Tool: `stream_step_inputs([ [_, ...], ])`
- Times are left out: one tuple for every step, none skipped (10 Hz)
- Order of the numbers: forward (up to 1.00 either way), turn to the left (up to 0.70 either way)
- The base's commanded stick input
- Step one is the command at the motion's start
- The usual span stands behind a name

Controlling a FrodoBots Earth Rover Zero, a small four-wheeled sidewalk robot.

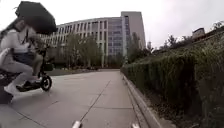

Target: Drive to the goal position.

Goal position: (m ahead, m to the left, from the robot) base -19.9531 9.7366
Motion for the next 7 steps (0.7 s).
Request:
stream_step_inputs([
  [0.06, 0.0],
  [0.07, 0.0],
  [0.06, 0.0],
  [0.07, 0.0],
  [0.06, 0.0],
  [0.06, 0.0],
  [0.07, 0.0],
])
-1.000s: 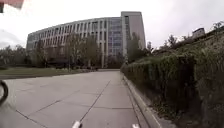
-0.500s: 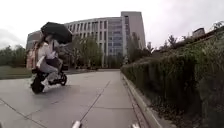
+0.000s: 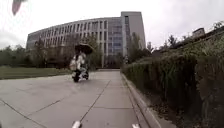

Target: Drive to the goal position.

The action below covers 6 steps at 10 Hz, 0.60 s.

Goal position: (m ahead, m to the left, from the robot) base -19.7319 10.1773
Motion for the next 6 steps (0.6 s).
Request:
stream_step_inputs([
  [0.07, 0.0],
  [0.07, 0.0],
  [0.06, 0.0],
  [0.07, 0.0],
  [0.07, 0.0],
  [0.06, 0.0],
])
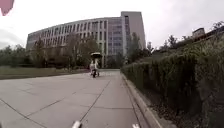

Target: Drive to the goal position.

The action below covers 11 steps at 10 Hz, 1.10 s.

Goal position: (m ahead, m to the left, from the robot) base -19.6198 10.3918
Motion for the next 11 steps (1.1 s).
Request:
stream_step_inputs([
  [0.06, 0.0],
  [0.06, 0.0],
  [0.06, 0.0],
  [0.07, 0.0],
  [0.07, 0.0],
  [0.06, 0.0],
  [0.07, 0.0],
  [0.06, 0.0],
  [0.07, 0.0],
  [0.07, 0.0],
  [0.07, 0.0],
])
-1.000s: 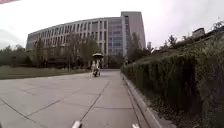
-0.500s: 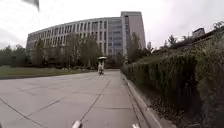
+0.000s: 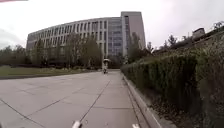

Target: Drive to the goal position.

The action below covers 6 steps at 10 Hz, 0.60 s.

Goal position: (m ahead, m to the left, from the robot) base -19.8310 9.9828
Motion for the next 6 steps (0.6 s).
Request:
stream_step_inputs([
  [0.07, 0.0],
  [0.07, 0.0],
  [0.06, 0.0],
  [0.07, 0.0],
  [0.06, 0.0],
  [0.06, 0.0],
])
